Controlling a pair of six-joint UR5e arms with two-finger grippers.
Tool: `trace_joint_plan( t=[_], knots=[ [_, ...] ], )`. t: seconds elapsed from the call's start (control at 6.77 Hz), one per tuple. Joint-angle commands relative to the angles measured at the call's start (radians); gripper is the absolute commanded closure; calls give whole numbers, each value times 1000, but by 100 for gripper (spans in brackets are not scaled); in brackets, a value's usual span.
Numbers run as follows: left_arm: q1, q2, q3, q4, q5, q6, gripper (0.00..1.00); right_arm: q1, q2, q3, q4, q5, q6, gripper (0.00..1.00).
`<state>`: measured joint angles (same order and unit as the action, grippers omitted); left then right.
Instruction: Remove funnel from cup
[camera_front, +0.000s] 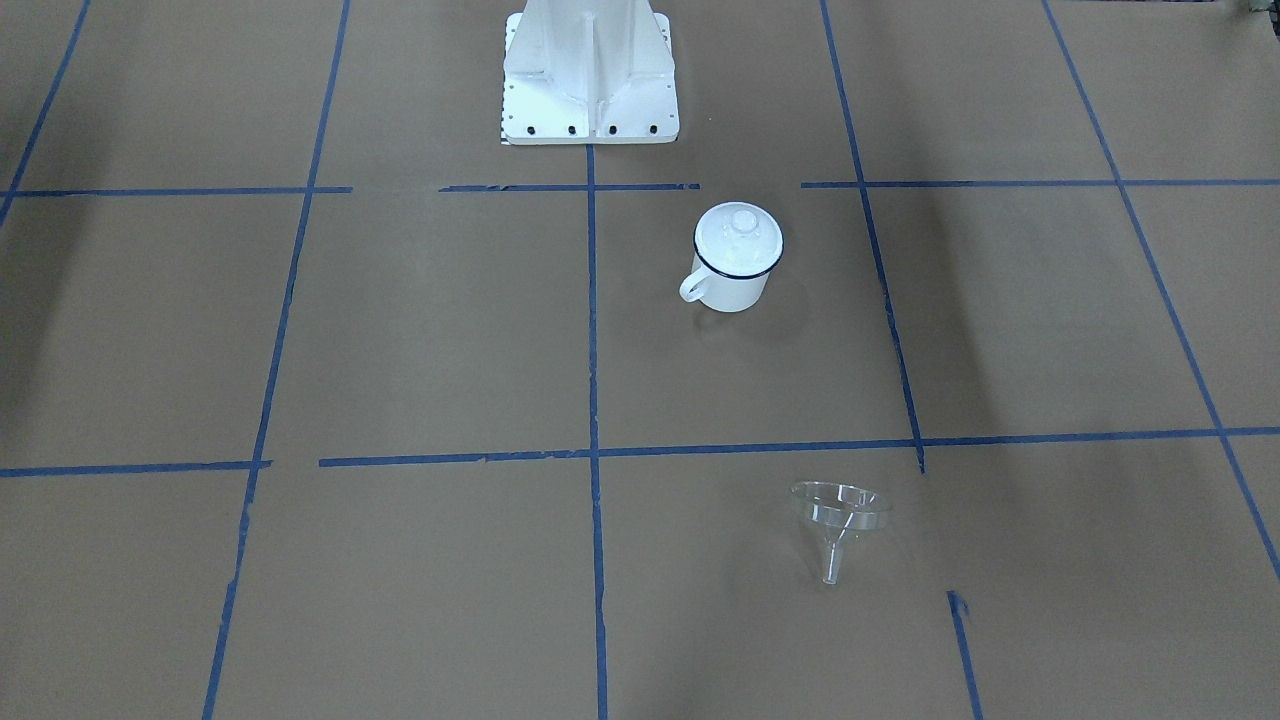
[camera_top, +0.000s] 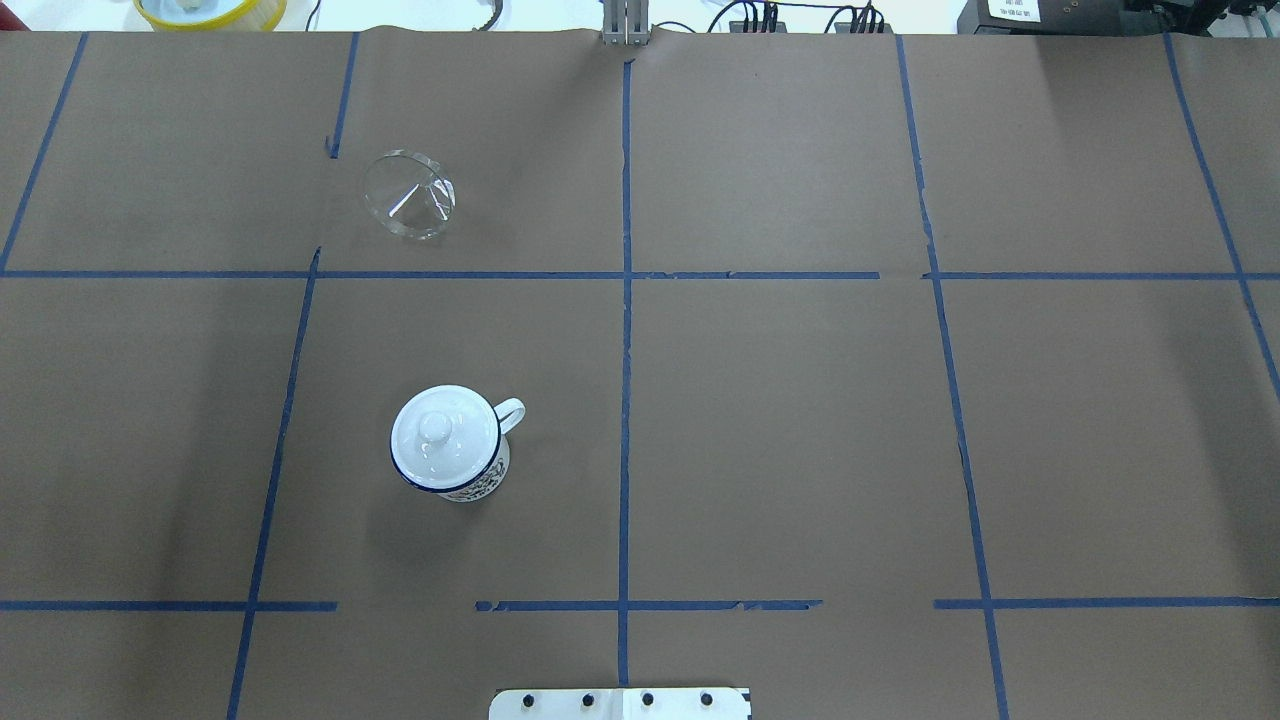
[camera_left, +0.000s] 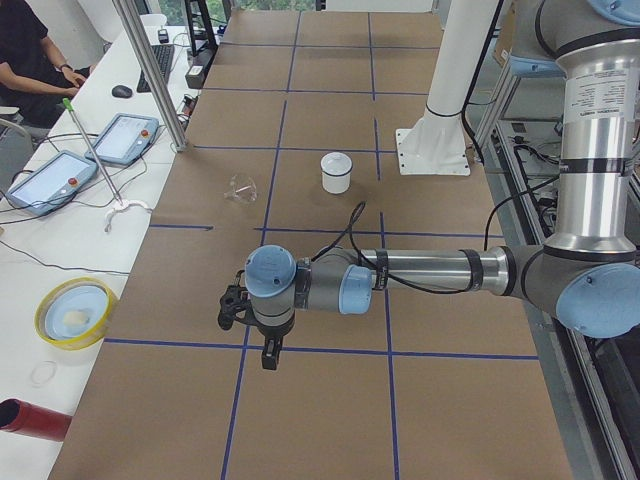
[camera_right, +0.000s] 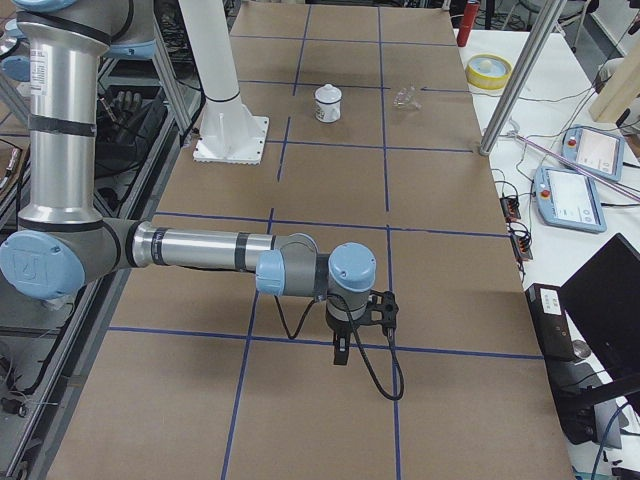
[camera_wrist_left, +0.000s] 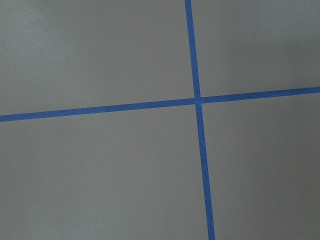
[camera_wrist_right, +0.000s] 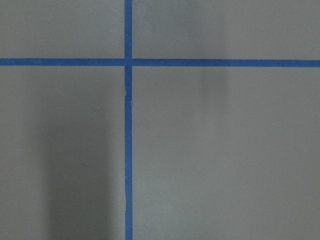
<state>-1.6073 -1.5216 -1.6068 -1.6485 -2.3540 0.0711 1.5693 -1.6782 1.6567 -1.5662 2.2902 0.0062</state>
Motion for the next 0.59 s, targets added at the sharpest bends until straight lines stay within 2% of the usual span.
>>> trace_joint_plan(
  t=[0.0, 0.44],
  knots=[
    [0, -12, -1, 76, 1, 3, 0, 0, 0, 0, 0, 0, 0, 0],
    [-2, -18, -2, 87, 1, 3, 0, 0, 0, 0, 0, 0, 0, 0]
  ],
)
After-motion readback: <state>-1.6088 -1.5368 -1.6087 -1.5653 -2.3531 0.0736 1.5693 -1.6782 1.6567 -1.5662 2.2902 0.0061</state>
